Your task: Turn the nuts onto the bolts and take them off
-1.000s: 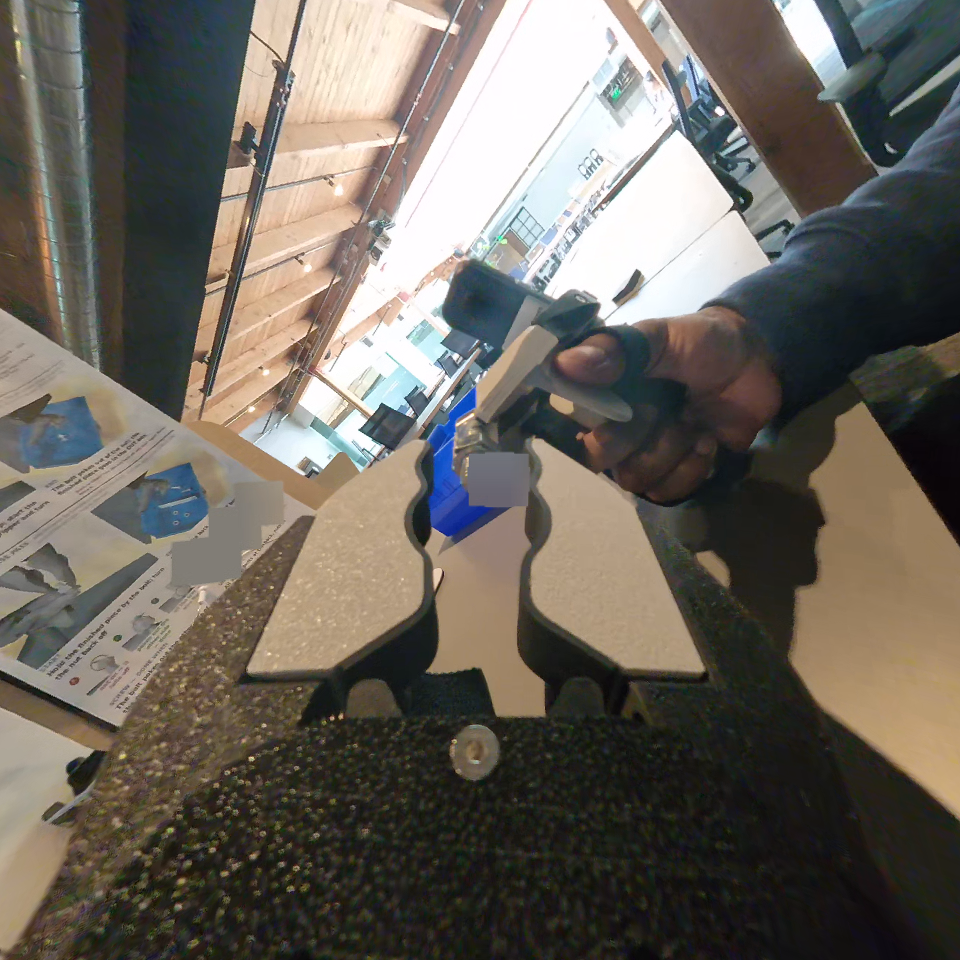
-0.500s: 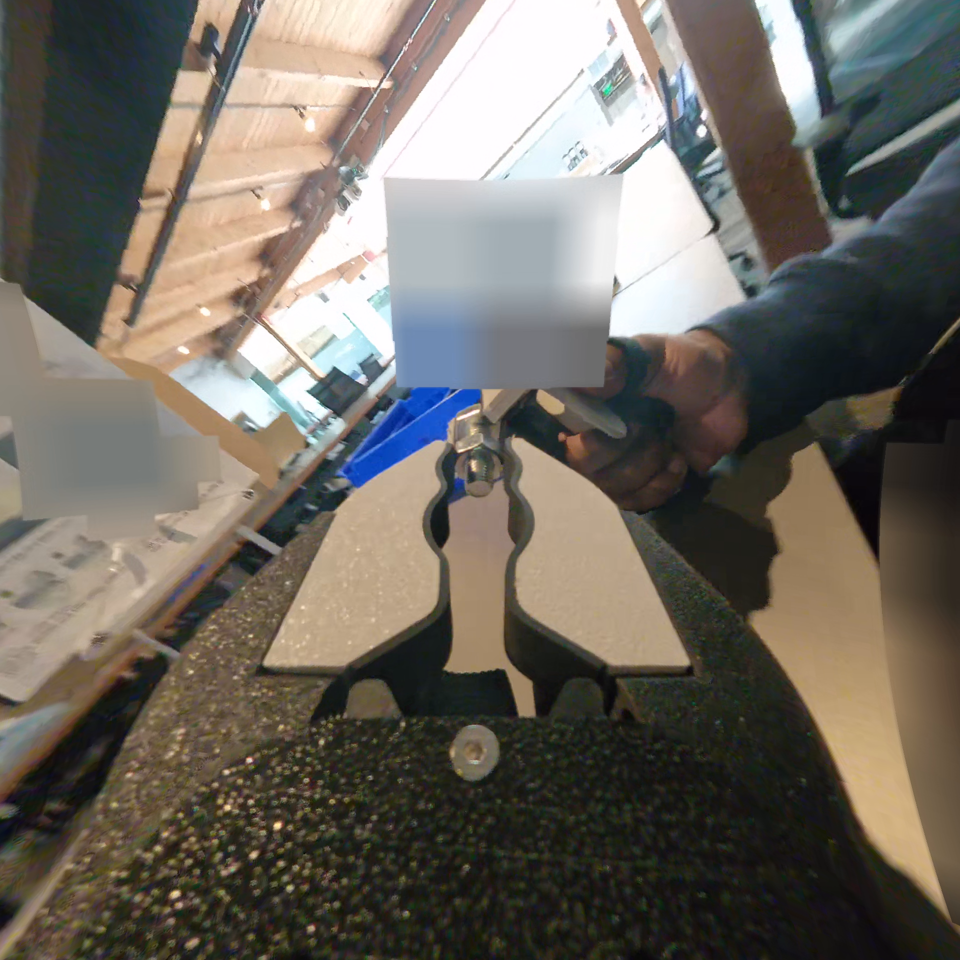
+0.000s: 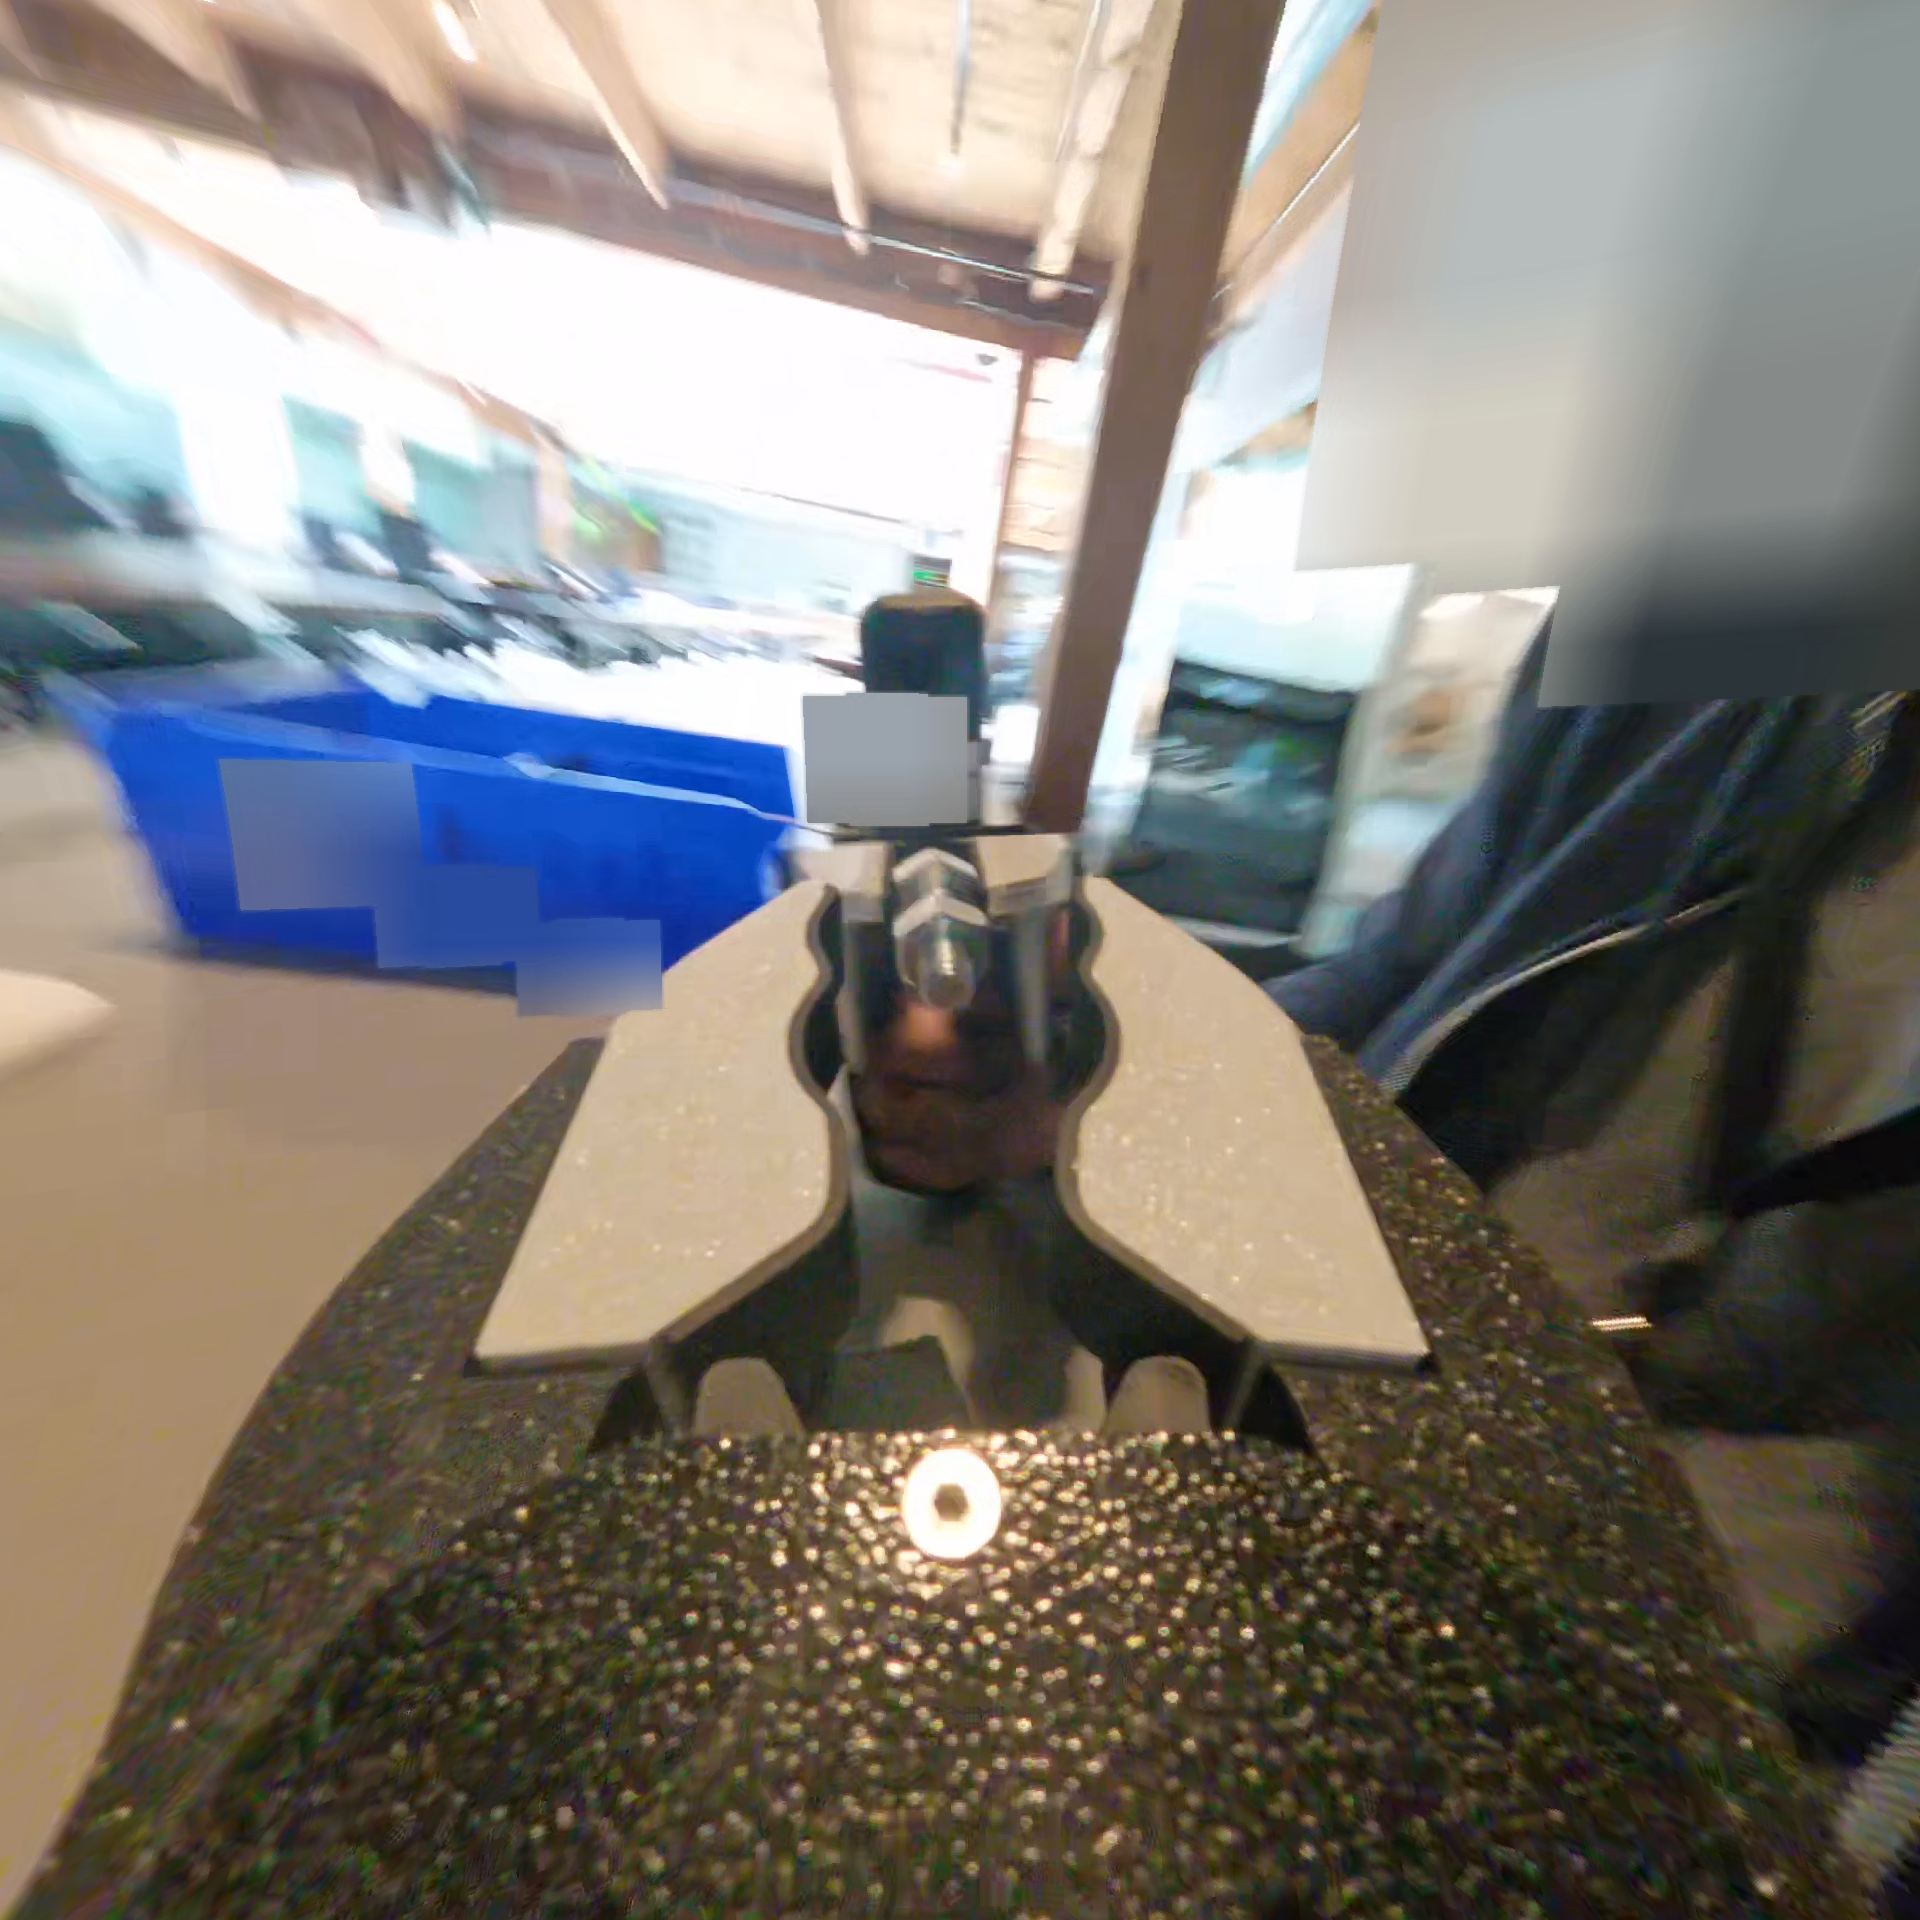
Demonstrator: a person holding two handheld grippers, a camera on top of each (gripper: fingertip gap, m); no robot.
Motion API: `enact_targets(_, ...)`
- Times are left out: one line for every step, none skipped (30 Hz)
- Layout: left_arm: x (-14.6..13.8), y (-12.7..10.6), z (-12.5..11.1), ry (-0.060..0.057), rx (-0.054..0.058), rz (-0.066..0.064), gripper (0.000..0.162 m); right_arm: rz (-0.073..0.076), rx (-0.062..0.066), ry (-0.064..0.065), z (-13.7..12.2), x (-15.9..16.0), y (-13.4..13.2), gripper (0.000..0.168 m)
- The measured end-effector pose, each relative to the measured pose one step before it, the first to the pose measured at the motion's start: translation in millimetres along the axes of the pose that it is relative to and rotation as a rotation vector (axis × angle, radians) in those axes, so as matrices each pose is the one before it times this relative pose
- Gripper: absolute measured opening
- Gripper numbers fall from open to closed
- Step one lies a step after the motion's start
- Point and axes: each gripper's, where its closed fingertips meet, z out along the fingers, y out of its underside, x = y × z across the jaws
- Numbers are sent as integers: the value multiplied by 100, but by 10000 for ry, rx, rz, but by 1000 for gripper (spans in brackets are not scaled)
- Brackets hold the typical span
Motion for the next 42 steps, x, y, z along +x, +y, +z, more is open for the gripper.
enact_targets(-283,-282,-160,-749,6,1751,42,46,54,9,-50,51,-65,16)
enact_targets(-172,-181,-177,-679,-84,1711,40,35,27,-8,-25,25,-39,16)
enact_targets(-9,-27,-105,-497,-164,1522,37,45,26,-28,-9,-14,-21,17)
enact_targets(239,173,16,-223,-247,1153,35,32,13,-24,13,-10,-4,17)
enact_targets(317,316,122,-68,-304,783,33,21,-2,-17,15,-4,10,17)
enact_targets(178,299,155,-128,-241,577,33,22,-3,-21,23,-10,15,17)
enact_targets(121,143,149,-144,-114,449,33,14,3,-14,2,-19,-6,17)
enact_targets(208,-12,107,-53,-11,348,33,3,3,-3,-10,-5,3,16)
enact_targets(83,-105,87,-105,25,298,33,7,-2,-5,-1,-2,0,16)
enact_targets(34,44,95,-92,-76,245,33,14,-9,-10,0,-10,21,16)
enact_targets(133,201,112,19,-161,189,32,6,-16,-10,27,-5,29,16)
enact_targets(142,219,91,23,-149,193,29,3,-25,-18,33,-23,35,17)
enact_targets(19,140,38,-83,-106,196,27,1,-27,-16,41,-30,43,16)
enact_targets(-118,1,-3,-137,-31,133,24,-5,-17,-17,20,-37,25,16)
enact_targets(-93,-38,-29,-59,-6,3,22,-8,-13,-13,13,-31,17,16)
enact_targets(-160,5,-45,-50,-34,-87,18,-12,-27,2,32,-6,42,16)
enact_targets(-23,21,-42,46,-25,-110,17,-27,-20,20,21,15,20,16)
enact_targets(22,64,12,68,-31,-200,17,-25,-22,35,0,30,19,16)
enact_targets(39,74,15,132,-49,-365,17,-11,-22,38,-25,56,26,16)
enact_targets(13,29,18,188,-28,-520,17,-19,-8,30,-13,30,3,16)
enact_targets(19,-20,18,252,12,-657,17,-36,1,17,-1,-8,-22,16)
enact_targets(32,-42,3,323,32,-793,17,-41,-2,19,-3,-1,-19,17)
enact_targets(24,12,15,374,16,-932,17,-46,-17,43,-7,26,15,17)
enact_targets(45,29,3,455,18,-1113,17,-47,-33,40,-7,31,27,17)
enact_targets(90,-10,-45,551,54,-1275,17,-44,-37,12,20,-16,40,17)
enact_targets(104,-45,-79,600,92,-1395,17,-61,-41,17,50,-28,39,17)
enact_targets(67,60,-86,587,73,-1477,17,-88,-67,60,53,17,71,16)
enact_targets(13,59,-66,537,99,-1375,17,-78,-69,66,39,47,74,16)
enact_targets(46,-46,-68,455,185,-1000,17,-40,-22,30,29,4,18,16)
enact_targets(75,-69,-23,339,238,-550,17,-3,22,-10,-13,-12,-35,17)
enact_targets(155,-111,-9,257,257,-119,20,19,39,24,-43,47,-60,16)
enact_targets(168,-131,14,150,183,196,26,35,38,72,-88,152,-47,17)
enact_targets(147,-147,23,-22,122,540,33,65,80,33,-99,101,-106,17)
enact_targets(16,-198,-7,-269,91,879,39,97,126,-30,-99,40,-163,17)
enact_targets(-335,-204,-78,-608,29,1145,43,90,107,-18,-91,39,-143,17)
enact_targets(-478,-140,-123,-750,-35,1293,43,57,63,7,-62,74,-78,17)
enact_targets(-251,-114,-102,-588,-43,1221,43,55,49,-19,-32,11,-55,17)
enact_targets(49,-88,-32,-324,-47,1051,42,64,44,-48,-6,-23,-44,17)
enact_targets(183,-50,37,-189,-68,870,39,54,22,-40,8,-26,-13,17)
enact_targets(40,25,56,-278,-111,809,36,43,5,-33,9,-10,2,17)
enact_targets(56,79,52,-271,-122,835,34,40,11,-39,10,-33,8,17)
enact_targets(229,104,72,-130,-127,778,31,34,13,-40,-6,-43,-7,17)
